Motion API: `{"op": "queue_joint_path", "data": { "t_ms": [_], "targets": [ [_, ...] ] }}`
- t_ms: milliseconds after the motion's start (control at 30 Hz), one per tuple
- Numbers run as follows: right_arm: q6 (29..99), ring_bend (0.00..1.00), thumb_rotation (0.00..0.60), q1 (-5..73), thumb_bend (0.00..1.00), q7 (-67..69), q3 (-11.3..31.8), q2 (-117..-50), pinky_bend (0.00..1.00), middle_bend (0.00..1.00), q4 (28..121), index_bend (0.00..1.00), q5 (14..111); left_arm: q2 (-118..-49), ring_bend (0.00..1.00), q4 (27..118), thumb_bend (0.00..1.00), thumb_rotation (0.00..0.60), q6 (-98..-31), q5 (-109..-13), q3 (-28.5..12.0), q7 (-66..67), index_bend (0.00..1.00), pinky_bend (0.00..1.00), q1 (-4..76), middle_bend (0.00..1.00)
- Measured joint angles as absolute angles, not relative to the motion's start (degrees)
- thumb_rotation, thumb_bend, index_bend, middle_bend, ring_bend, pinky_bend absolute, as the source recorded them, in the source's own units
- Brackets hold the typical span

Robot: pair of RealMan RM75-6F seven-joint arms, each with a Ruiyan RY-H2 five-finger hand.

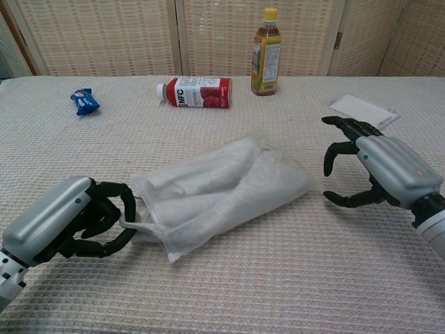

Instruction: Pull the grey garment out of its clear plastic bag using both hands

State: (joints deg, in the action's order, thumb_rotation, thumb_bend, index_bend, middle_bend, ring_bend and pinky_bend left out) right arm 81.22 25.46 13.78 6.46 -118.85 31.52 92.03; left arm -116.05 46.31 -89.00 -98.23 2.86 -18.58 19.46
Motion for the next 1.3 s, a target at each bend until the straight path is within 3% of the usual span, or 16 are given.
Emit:
{"op": "queue_joint_path", "data": {
  "t_ms": [367, 733, 1300],
  "targets": [
    [81.89, 0.0, 0.6, 26.93, 0.2, 16.14, 5.69, -123.47, 0.0, 0.06, 23.39, 0.53, 91.77, -115.83, 1.0, 45.69, 0.59, 0.6, -88.56, -97.7, 2.53, -19.07, 0.75, 1.0, 19.96, 1.0],
    [82.55, 0.0, 0.6, 28.9, 0.24, 19.36, 5.89, -128.14, 0.0, 0.09, 16.35, 0.6, 90.61, -115.61, 1.0, 45.47, 0.59, 0.6, -88.46, -97.42, 2.04, -19.63, 0.75, 1.0, 20.76, 1.0],
    [80.99, 0.0, 0.6, 29.72, 0.42, 19.08, 5.13, -128.83, 0.0, 0.11, 13.75, 0.65, 89.4, -115.63, 1.0, 44.66, 0.6, 0.6, -88.52, -97.04, 1.87, -20.25, 0.75, 1.0, 21.19, 1.0]
  ]
}}
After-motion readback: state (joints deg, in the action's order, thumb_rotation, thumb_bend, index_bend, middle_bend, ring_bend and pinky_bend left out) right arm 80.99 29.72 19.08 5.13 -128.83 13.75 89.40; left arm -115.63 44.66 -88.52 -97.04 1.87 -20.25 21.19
